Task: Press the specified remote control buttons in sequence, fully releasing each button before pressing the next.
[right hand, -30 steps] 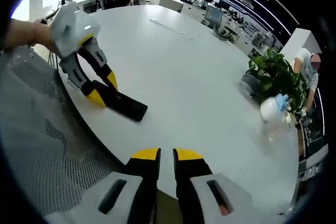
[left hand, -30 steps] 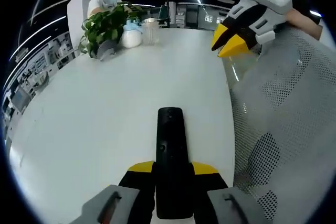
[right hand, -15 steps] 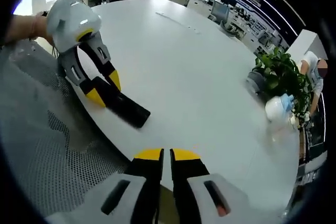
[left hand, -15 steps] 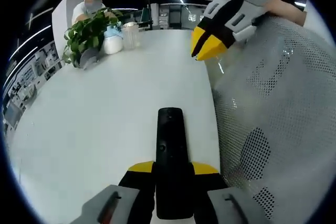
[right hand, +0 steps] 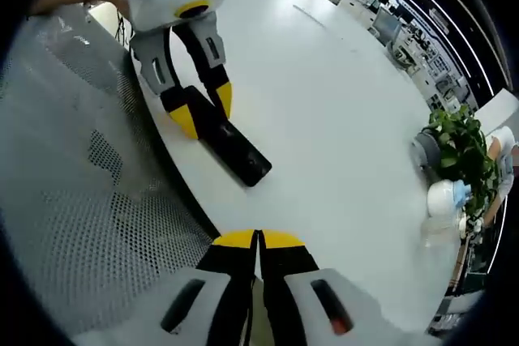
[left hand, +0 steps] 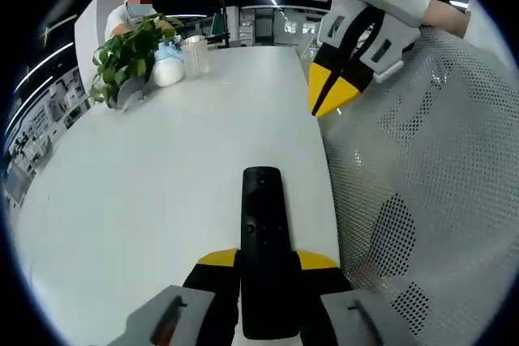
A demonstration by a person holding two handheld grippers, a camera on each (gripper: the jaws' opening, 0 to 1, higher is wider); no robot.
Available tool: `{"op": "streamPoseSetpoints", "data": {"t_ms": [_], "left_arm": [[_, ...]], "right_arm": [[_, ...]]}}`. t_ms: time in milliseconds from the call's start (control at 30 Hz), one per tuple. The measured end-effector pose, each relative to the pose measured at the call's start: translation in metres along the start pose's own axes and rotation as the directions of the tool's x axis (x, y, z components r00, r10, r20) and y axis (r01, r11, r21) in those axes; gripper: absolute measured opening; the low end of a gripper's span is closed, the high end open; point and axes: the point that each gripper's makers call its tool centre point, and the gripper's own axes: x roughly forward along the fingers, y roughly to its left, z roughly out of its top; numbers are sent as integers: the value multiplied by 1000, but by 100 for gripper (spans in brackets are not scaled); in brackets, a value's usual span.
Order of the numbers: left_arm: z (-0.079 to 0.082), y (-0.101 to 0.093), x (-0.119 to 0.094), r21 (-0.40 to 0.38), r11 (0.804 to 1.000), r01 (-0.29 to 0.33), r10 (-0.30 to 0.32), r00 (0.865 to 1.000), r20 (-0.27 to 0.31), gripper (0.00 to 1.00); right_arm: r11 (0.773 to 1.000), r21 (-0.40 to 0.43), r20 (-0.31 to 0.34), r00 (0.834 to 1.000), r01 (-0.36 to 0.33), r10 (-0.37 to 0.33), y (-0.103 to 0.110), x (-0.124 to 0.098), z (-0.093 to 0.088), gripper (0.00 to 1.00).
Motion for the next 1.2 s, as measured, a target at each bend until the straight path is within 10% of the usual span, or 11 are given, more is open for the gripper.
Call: {"op": "streamPoseSetpoints", "data": {"t_ms": [833, 1033, 1200], "left_arm": [[1, -1, 1, 1, 1000, -2, 2, 1000, 4, 25], [0, -2, 1, 5, 1000, 1, -1, 1000, -2, 25], [0, -2, 1, 9, 1000, 6, -6, 1000, -2, 25]], "right_arm": [[999, 26, -110, 993, 37, -34, -7, 2, -20, 0], [980, 190, 39, 998, -60, 54, 1, -3, 1, 0], [951, 277, 259, 964, -139, 65, -3, -16, 38, 0]]}}
